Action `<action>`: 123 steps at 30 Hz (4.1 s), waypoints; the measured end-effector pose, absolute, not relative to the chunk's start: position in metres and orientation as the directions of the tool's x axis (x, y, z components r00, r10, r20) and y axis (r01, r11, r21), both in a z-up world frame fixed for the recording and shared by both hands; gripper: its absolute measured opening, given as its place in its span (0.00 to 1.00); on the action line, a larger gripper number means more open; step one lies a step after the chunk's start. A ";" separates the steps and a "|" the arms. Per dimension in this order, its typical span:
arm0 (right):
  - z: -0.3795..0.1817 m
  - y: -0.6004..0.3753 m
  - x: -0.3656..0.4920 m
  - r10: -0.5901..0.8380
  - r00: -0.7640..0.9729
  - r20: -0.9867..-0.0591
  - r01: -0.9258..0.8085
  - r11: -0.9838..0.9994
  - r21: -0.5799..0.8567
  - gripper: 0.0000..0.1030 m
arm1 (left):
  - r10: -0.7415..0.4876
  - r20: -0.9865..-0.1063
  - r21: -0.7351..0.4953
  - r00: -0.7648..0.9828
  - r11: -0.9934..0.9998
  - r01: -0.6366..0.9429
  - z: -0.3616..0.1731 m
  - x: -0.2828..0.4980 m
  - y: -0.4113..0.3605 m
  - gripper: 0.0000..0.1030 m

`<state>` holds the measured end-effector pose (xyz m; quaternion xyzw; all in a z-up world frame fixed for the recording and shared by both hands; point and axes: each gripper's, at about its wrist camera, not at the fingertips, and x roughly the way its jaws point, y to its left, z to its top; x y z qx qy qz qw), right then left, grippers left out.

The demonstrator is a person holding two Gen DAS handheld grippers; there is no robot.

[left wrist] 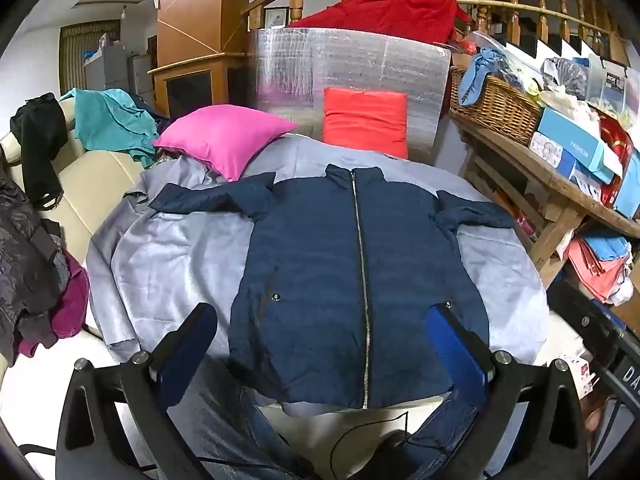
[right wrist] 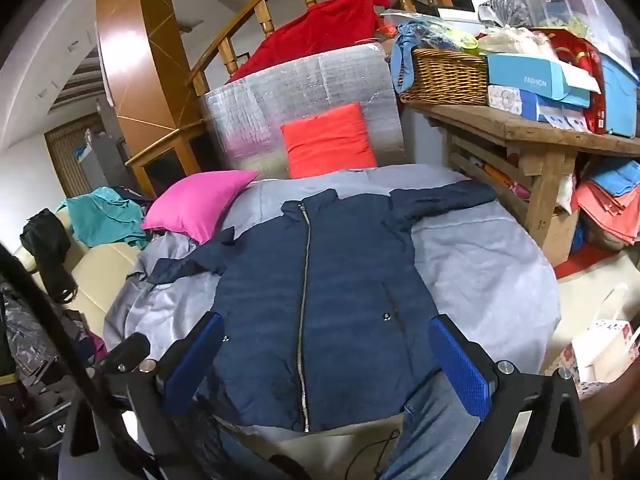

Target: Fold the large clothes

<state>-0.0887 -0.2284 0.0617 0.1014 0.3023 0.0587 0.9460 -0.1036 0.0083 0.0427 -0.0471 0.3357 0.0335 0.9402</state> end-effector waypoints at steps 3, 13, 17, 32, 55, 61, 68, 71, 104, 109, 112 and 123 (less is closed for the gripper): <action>0.063 -0.220 -0.090 0.161 0.811 -0.563 -0.048 0.977 0.210 1.00 | 0.026 -0.646 -0.067 0.763 0.994 -0.090 0.038 -0.101 0.009 1.00; 0.066 -0.220 -0.091 0.156 0.806 -0.571 -0.044 0.978 0.205 1.00 | 0.004 -0.641 -0.079 0.767 0.994 -0.072 0.040 -0.107 0.009 1.00; 0.064 -0.221 -0.092 0.160 0.818 -0.553 -0.045 0.975 0.216 1.00 | 0.016 -0.639 -0.069 0.769 0.995 -0.078 0.036 -0.106 0.012 1.00; 0.061 -0.214 -0.101 0.181 0.809 -0.560 -0.072 0.975 0.212 1.00 | 0.037 -0.652 -0.053 0.757 0.994 -0.094 0.037 -0.115 0.011 1.00; 0.077 -0.212 -0.124 0.208 0.819 -0.535 -0.090 0.967 0.238 1.00 | 0.039 -0.605 -0.051 0.795 0.995 -0.087 0.052 -0.140 0.010 1.00; 0.081 -0.213 -0.129 0.224 0.817 -0.532 -0.101 0.963 0.251 1.00 | 0.042 -0.595 -0.053 0.802 0.994 -0.091 0.056 -0.144 0.011 1.00; 0.082 -0.213 -0.130 0.222 0.820 -0.527 -0.105 0.964 0.243 1.00 | 0.044 -0.592 -0.054 0.805 0.994 -0.094 0.056 -0.144 0.011 1.00; 0.083 -0.212 -0.131 0.225 0.819 -0.527 -0.109 0.964 0.243 1.00 | 0.045 -0.591 -0.050 0.805 0.995 -0.092 0.056 -0.145 0.009 1.00; 0.050 -0.218 -0.046 0.187 0.820 -0.541 -0.059 0.968 0.244 1.00 | 0.093 -0.690 0.018 0.718 0.994 -0.111 0.015 -0.059 0.009 1.00; 0.051 -0.224 -0.014 0.247 0.804 -0.541 -0.107 0.955 0.278 1.00 | 0.086 -0.690 0.038 0.719 0.996 -0.082 0.014 -0.030 0.001 1.00; 0.053 -0.236 0.012 0.305 0.777 -0.551 -0.135 0.935 0.327 1.00 | 0.070 -0.677 0.035 0.733 0.997 -0.063 0.019 -0.007 -0.006 1.00; 0.049 -0.332 0.165 0.318 0.753 -0.576 -0.043 0.897 0.439 0.97 | -0.049 -0.670 -0.044 0.740 0.999 0.027 0.028 0.125 -0.040 1.00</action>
